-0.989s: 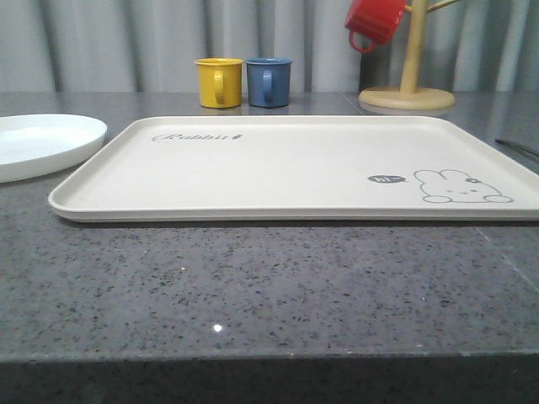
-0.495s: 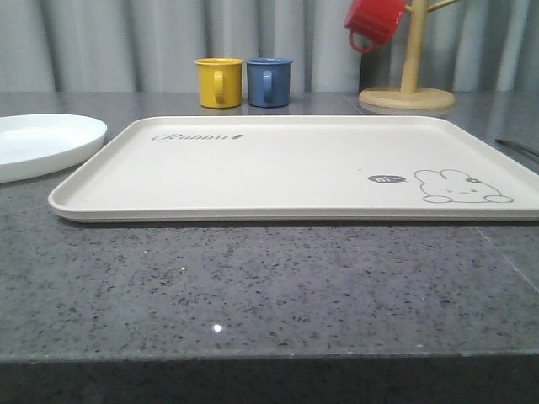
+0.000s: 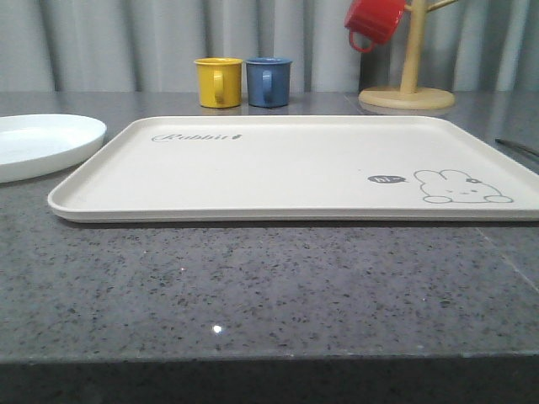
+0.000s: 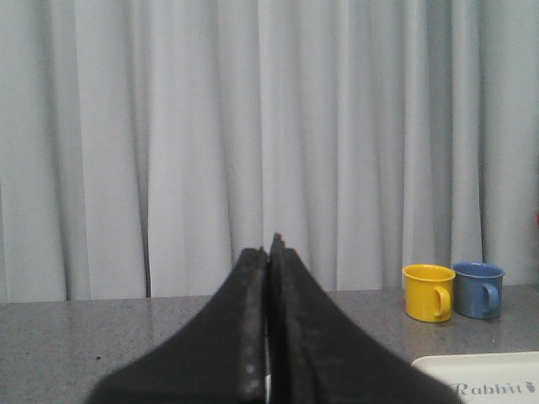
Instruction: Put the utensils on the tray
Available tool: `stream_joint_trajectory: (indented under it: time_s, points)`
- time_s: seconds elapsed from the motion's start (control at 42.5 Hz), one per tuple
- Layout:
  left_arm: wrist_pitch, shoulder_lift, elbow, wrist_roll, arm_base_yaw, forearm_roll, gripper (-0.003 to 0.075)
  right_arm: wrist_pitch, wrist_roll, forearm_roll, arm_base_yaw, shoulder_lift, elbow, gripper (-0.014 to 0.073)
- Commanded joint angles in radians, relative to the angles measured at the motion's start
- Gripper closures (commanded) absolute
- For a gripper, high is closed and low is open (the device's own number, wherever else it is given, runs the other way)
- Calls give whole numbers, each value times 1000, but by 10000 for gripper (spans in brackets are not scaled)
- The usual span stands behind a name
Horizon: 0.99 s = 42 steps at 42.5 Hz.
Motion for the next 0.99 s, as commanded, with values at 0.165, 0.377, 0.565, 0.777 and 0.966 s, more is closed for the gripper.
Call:
stream_joint_trajectory:
  time_s: [0.165,0.377,0.565,0.777,0.966]
  points:
    - [279,277,-371,2,-3,20,741,183,-4,-31,-2,250,-286,661]
    - [385,405,-403,2,-3,20,741,255,-4,-31,-2,433,-327,661]
    - [389,470,-365,2,-3,16,741,253,-4,-33,-2,535,-327,661]
    - [375,517,-341,2,-3,3,738,256,-4,-32,-2,608,-327,636]
    - [365,539,-341,2,-3,-10,456,257,-22,-32,-2,624,-327,275]
